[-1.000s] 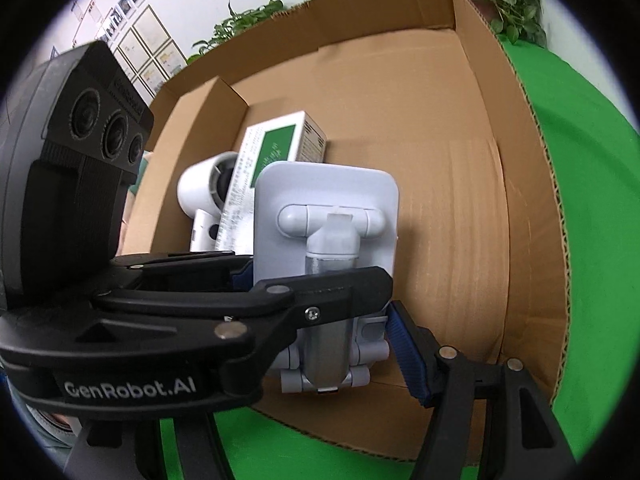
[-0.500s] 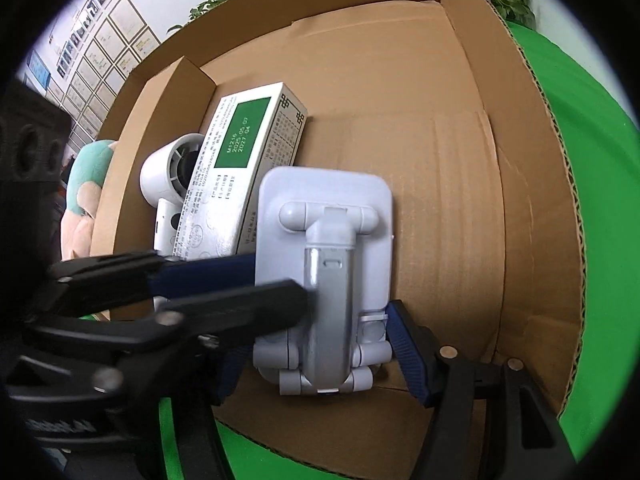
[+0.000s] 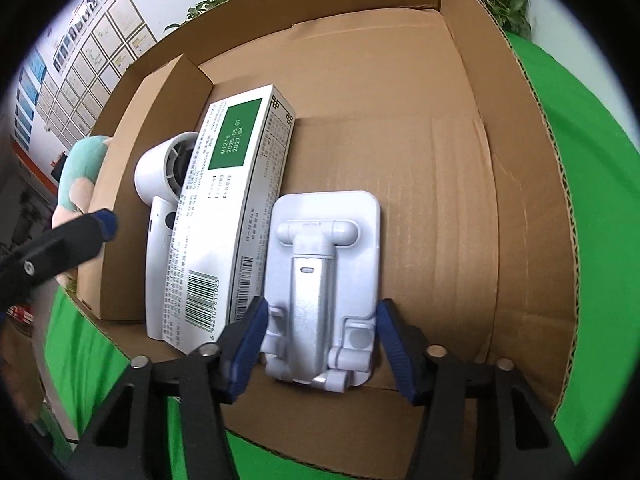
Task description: Organize objects
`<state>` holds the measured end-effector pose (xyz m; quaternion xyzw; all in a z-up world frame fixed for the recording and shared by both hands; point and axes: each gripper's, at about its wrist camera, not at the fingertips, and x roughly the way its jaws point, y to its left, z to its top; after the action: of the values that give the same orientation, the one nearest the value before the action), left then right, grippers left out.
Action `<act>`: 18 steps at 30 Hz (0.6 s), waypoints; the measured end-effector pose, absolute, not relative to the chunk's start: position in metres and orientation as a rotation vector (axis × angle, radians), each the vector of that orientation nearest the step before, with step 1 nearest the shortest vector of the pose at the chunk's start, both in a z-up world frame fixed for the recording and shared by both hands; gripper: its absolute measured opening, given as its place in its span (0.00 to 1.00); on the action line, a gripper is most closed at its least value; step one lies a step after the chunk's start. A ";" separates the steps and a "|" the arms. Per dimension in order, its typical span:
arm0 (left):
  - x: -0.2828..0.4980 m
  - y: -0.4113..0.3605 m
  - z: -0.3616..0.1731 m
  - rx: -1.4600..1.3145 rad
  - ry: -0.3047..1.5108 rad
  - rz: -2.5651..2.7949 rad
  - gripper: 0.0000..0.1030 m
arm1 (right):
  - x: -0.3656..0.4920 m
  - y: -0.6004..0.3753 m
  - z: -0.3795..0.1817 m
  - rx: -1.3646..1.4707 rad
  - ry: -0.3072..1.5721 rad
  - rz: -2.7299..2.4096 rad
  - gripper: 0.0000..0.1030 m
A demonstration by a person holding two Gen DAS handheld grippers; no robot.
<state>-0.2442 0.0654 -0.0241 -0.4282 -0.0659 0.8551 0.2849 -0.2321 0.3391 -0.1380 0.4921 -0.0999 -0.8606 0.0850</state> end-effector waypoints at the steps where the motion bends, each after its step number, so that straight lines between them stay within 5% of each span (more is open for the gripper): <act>1: -0.241 0.060 -0.023 -1.136 -0.169 2.303 0.31 | -0.235 0.340 -0.137 1.468 -0.293 -2.566 0.48; 8: -0.220 0.030 -0.025 -1.073 -0.092 2.405 0.35 | -0.229 0.343 -0.135 1.434 -0.242 -2.603 0.57; 13: -0.194 0.005 -0.014 -0.941 -0.008 2.596 0.76 | -0.210 0.331 -0.111 1.294 -0.164 -2.733 0.83; 16: -0.181 -0.008 -0.011 -0.874 0.015 2.685 0.94 | -0.186 0.307 -0.098 1.169 -0.010 -2.815 0.85; 18: -0.173 -0.014 -0.016 -0.832 0.030 2.732 0.97 | -0.172 0.296 -0.095 1.078 0.022 -2.844 0.85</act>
<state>-0.1729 -0.0144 -0.0158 -0.2885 0.0104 0.9468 0.1421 -0.1725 0.2959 -0.0955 0.3540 0.0071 -0.9339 0.0502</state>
